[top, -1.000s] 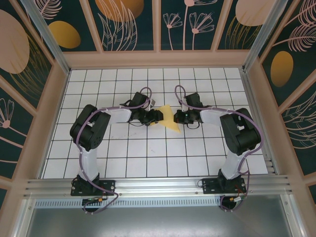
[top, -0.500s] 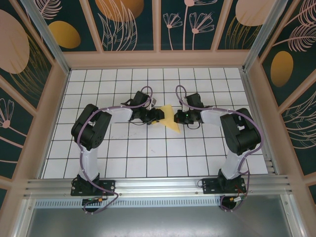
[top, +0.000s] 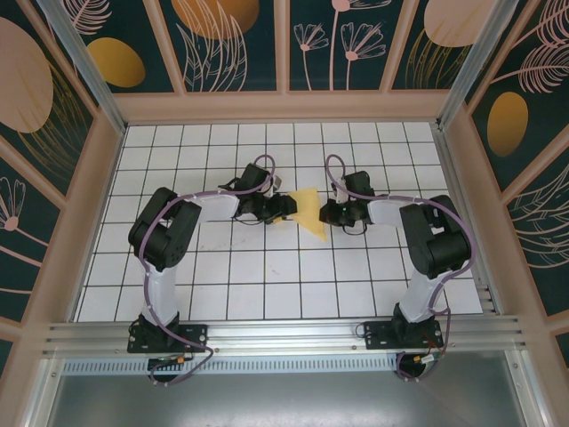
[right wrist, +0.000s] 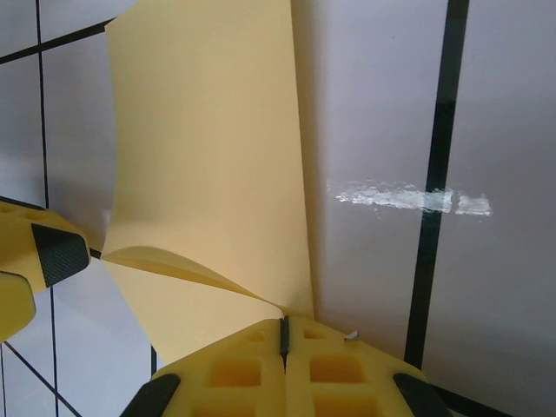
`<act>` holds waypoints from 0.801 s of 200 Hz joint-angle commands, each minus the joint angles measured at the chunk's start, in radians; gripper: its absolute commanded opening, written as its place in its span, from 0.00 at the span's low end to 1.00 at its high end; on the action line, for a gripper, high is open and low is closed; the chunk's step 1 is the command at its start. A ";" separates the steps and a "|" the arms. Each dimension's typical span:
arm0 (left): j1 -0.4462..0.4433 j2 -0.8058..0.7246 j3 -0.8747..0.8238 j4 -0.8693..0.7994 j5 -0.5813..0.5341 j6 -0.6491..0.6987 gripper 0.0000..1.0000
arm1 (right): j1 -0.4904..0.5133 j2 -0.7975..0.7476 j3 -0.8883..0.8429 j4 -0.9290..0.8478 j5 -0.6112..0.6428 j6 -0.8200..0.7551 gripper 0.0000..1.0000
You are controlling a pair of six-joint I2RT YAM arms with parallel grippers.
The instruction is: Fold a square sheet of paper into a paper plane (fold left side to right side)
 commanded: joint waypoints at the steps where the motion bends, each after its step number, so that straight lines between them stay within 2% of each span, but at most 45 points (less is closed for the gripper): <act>1: -0.016 0.033 0.045 0.023 0.024 -0.019 0.53 | -0.009 -0.025 -0.021 0.026 -0.019 0.015 0.02; 132: -0.028 0.046 0.062 0.000 0.005 -0.019 0.55 | -0.041 -0.009 -0.044 0.020 -0.020 0.022 0.00; 160: -0.028 0.061 0.070 0.001 0.011 -0.026 0.53 | -0.042 -0.002 -0.046 0.021 -0.022 0.022 0.00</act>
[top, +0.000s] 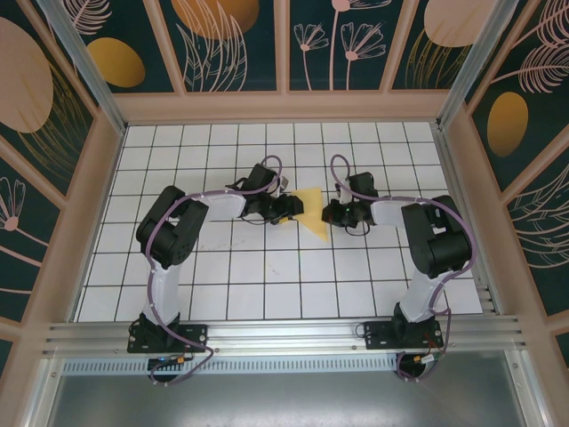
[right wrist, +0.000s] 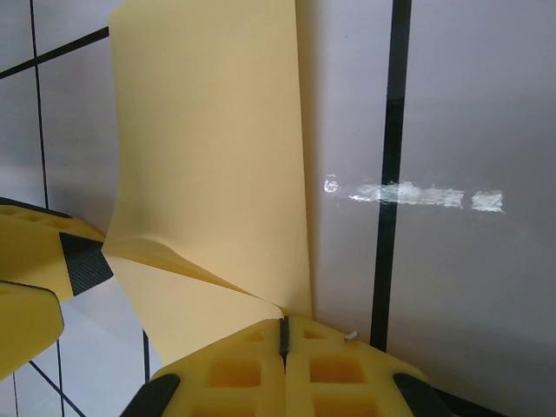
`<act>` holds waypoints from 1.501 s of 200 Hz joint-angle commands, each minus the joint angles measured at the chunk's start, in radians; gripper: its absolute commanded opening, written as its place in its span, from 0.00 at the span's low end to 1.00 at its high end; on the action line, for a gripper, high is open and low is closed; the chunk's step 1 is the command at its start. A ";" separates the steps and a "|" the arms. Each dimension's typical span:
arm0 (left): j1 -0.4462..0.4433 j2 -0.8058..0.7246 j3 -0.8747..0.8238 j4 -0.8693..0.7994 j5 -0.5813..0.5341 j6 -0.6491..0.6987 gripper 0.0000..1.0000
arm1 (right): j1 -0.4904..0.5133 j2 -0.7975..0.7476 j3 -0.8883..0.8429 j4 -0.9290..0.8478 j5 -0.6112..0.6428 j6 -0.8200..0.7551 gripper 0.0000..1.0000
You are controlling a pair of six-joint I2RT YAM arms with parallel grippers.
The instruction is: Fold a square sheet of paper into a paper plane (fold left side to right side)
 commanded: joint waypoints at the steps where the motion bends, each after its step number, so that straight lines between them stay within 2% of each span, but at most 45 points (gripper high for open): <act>1: -0.004 0.013 0.028 -0.007 0.005 -0.011 0.53 | -0.013 -0.002 -0.021 -0.003 0.004 0.004 0.00; 70: -0.014 0.047 0.060 -0.001 0.017 -0.022 0.45 | -0.013 0.011 -0.023 0.004 -0.013 0.010 0.00; 91: -0.015 0.046 0.060 0.001 0.016 -0.022 0.39 | -0.013 0.012 -0.022 0.006 -0.015 0.011 0.00; 120: -0.014 0.034 0.060 -0.007 0.010 -0.018 0.24 | -0.012 0.002 -0.023 0.017 -0.024 0.008 0.00; 159: -0.014 0.003 0.048 -0.018 -0.010 -0.011 0.08 | -0.012 -0.094 -0.020 0.014 0.054 -0.022 0.25; 198: -0.016 -0.047 0.025 -0.022 -0.027 -0.034 0.07 | 0.000 -0.271 -0.057 -0.016 0.227 -0.086 0.49; 219: -0.015 -0.072 0.017 -0.017 -0.025 -0.056 0.07 | 0.062 -0.368 -0.111 -0.008 0.303 -0.120 0.53; 250: -0.014 -0.097 0.014 -0.015 -0.021 -0.083 0.07 | 0.220 -0.459 -0.209 0.059 0.416 -0.130 0.54; 271: -0.015 -0.097 0.015 -0.014 -0.013 -0.092 0.07 | 0.307 -0.441 -0.238 0.098 0.474 -0.126 0.54; 300: -0.016 -0.099 0.016 -0.009 -0.008 -0.104 0.07 | 0.373 -0.358 -0.209 0.104 0.557 -0.145 0.54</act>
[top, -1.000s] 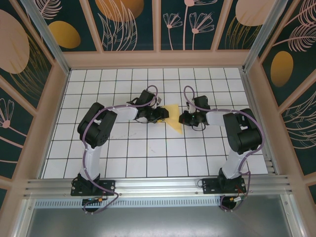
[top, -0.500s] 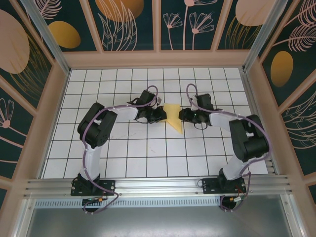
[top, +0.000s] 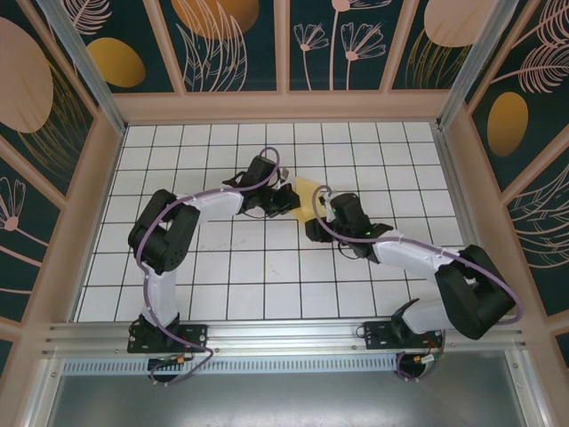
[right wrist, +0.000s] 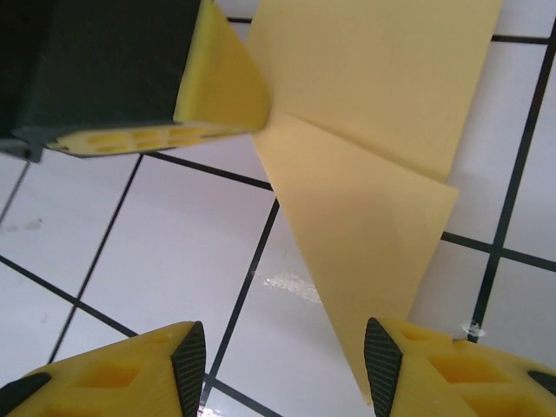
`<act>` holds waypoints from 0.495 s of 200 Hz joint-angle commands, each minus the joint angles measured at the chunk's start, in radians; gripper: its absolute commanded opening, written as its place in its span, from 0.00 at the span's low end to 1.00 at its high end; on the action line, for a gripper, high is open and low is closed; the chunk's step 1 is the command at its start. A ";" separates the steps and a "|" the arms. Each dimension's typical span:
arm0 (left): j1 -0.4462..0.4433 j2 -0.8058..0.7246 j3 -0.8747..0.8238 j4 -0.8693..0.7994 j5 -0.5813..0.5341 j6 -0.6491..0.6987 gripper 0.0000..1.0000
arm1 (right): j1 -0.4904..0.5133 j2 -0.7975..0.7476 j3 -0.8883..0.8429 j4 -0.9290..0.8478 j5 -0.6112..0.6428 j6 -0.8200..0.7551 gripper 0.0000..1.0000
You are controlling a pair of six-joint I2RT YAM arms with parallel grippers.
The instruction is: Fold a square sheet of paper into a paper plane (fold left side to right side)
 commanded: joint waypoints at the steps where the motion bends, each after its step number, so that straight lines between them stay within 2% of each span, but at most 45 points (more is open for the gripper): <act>1: -0.006 -0.026 -0.006 0.002 0.007 -0.027 0.07 | 0.039 0.058 0.018 0.050 0.125 -0.035 0.54; 34: -0.009 -0.025 -0.003 0.001 0.008 -0.031 0.07 | 0.063 0.144 0.070 0.045 0.153 -0.062 0.53; 99: -0.009 -0.022 0.000 -0.004 0.011 -0.028 0.07 | 0.063 0.225 0.119 0.033 0.216 -0.071 0.44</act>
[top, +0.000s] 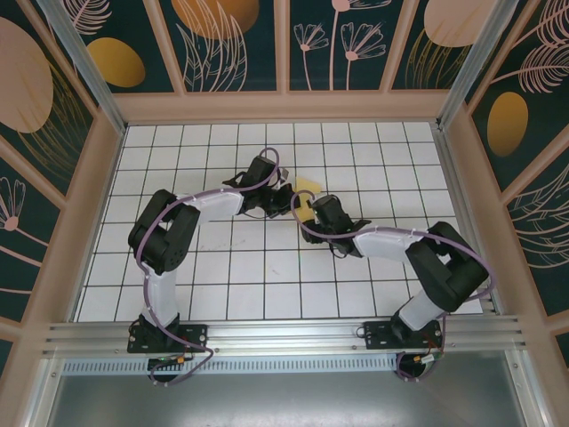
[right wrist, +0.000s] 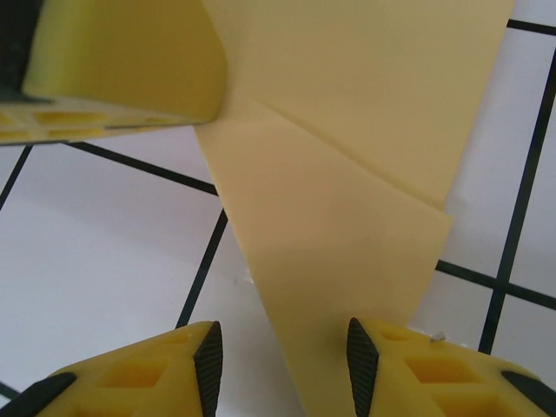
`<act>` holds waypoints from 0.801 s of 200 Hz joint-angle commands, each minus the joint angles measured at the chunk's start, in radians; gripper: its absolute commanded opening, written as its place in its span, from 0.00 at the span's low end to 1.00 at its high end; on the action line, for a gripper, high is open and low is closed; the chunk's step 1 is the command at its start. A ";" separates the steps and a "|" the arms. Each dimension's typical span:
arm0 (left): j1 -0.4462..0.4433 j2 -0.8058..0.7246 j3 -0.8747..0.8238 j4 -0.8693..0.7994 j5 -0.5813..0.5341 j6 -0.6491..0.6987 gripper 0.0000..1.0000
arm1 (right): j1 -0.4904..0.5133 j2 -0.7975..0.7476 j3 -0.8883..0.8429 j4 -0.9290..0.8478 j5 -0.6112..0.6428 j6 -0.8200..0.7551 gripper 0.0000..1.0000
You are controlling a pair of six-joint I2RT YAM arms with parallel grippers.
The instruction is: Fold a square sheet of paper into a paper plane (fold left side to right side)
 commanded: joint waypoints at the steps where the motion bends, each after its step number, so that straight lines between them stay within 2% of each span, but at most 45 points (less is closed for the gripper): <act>1: -0.007 -0.023 0.000 -0.004 0.010 -0.013 0.07 | 0.006 0.028 0.034 0.011 0.050 -0.019 0.43; 55: -0.007 -0.024 0.004 -0.007 0.010 -0.013 0.07 | 0.004 0.061 0.046 0.002 0.076 -0.021 0.40; 133: -0.006 -0.022 0.014 -0.019 0.009 -0.005 0.08 | -0.002 0.082 0.033 -0.003 0.075 -0.014 0.28; 160: -0.007 -0.024 0.023 -0.031 0.000 0.002 0.14 | -0.006 0.081 0.025 0.001 0.052 -0.012 0.23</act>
